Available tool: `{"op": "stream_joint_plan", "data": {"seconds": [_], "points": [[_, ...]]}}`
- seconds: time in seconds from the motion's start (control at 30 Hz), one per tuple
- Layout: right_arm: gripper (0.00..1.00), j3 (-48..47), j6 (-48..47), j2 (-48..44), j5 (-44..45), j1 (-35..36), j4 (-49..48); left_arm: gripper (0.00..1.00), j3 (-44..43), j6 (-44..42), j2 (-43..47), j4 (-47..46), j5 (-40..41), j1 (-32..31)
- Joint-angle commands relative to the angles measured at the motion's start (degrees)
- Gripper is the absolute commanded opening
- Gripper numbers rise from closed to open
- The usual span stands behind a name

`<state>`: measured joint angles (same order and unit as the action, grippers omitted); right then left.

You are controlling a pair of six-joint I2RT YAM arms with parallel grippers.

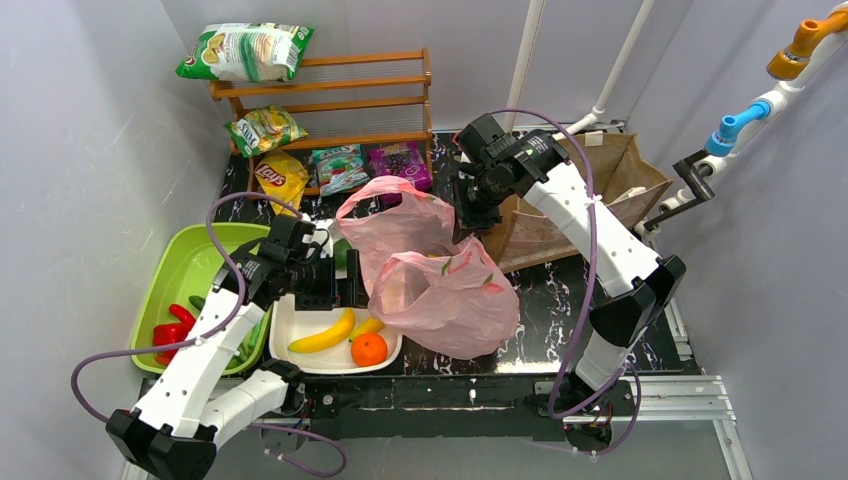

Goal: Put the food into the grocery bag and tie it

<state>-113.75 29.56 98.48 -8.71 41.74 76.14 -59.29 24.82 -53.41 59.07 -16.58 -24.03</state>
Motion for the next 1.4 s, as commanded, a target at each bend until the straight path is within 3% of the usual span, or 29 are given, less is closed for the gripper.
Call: {"op": "stream_joint_plan", "data": {"seconds": [0.0,0.47,0.77,1.07,1.37], "points": [[0.01,0.2,-0.9,-1.8,-1.7,-0.2,-0.2,0.98,2.2,-2.0,0.4,-1.2,-6.6,-0.4],[0.01,2.0,-0.1,-2.1,-2.0,-0.2,-1.3,0.97,2.8,-3.0,-5.6,-6.4,-6.1,-6.2],[0.01,1.8,0.3,-2.4,-0.7,-0.3,-1.1,0.95,5.3,-1.5,-10.9,-4.3,1.1,-14.1],[0.01,1.9,0.5,-2.1,-1.2,-0.3,-1.1,0.98,5.9,1.7,-6.1,-0.9,4.5,-15.5],[0.01,1.8,0.6,-1.8,-1.7,-0.3,-1.1,0.98,-3.9,4.7,-1.9,9.3,12.4,-15.5]]}}
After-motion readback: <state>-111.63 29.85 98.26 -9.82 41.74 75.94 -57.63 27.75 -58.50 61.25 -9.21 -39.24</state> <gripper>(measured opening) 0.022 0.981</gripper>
